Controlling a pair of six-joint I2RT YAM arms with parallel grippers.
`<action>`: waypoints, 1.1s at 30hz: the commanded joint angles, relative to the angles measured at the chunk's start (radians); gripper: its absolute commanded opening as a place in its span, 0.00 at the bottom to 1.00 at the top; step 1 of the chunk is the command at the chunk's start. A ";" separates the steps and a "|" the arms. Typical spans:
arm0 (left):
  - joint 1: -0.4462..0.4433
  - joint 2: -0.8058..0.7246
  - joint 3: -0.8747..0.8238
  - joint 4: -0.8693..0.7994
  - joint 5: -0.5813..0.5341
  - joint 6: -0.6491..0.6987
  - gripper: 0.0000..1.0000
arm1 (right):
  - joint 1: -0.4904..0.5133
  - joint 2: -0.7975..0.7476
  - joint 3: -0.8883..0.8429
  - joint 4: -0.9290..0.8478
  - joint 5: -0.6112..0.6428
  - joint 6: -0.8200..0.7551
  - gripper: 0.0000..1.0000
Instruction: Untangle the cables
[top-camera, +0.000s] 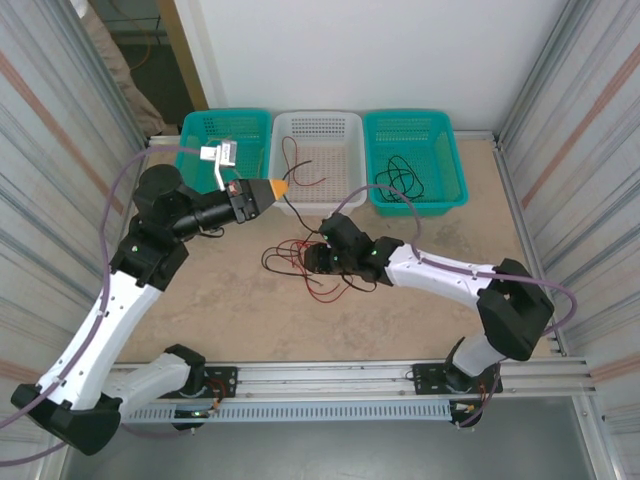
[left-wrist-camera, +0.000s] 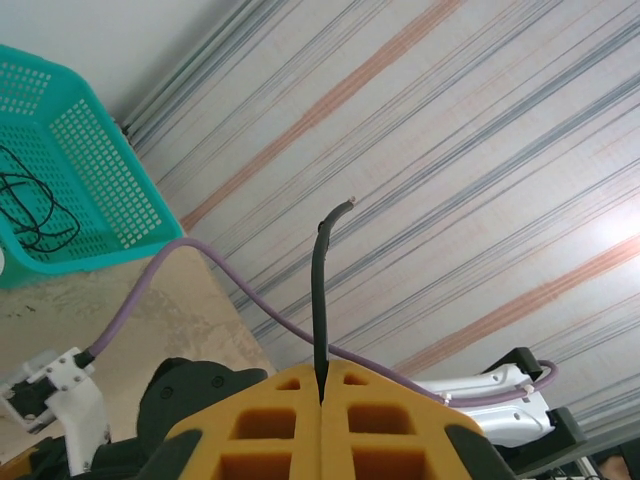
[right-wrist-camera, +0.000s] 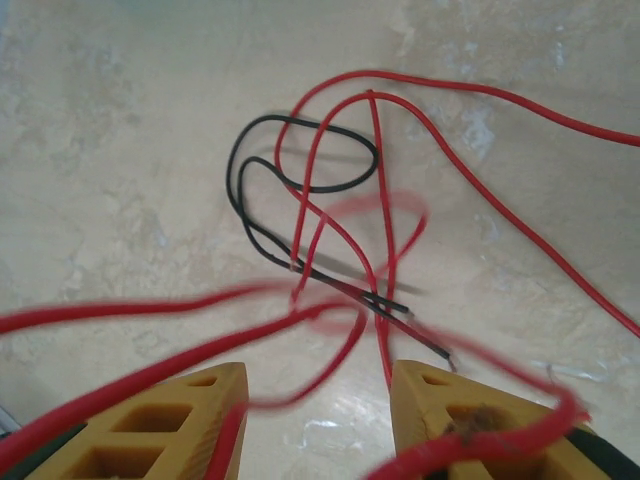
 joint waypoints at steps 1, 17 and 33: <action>0.028 -0.012 0.008 -0.040 -0.025 0.020 0.00 | 0.022 -0.112 -0.003 -0.094 0.075 -0.012 0.44; 0.110 -0.017 -0.177 0.080 0.066 -0.114 0.00 | 0.164 -0.276 0.235 -0.118 0.125 -0.255 0.68; 0.116 -0.021 -0.170 0.059 0.065 -0.095 0.00 | 0.164 -0.213 0.287 -0.116 0.103 -0.269 0.23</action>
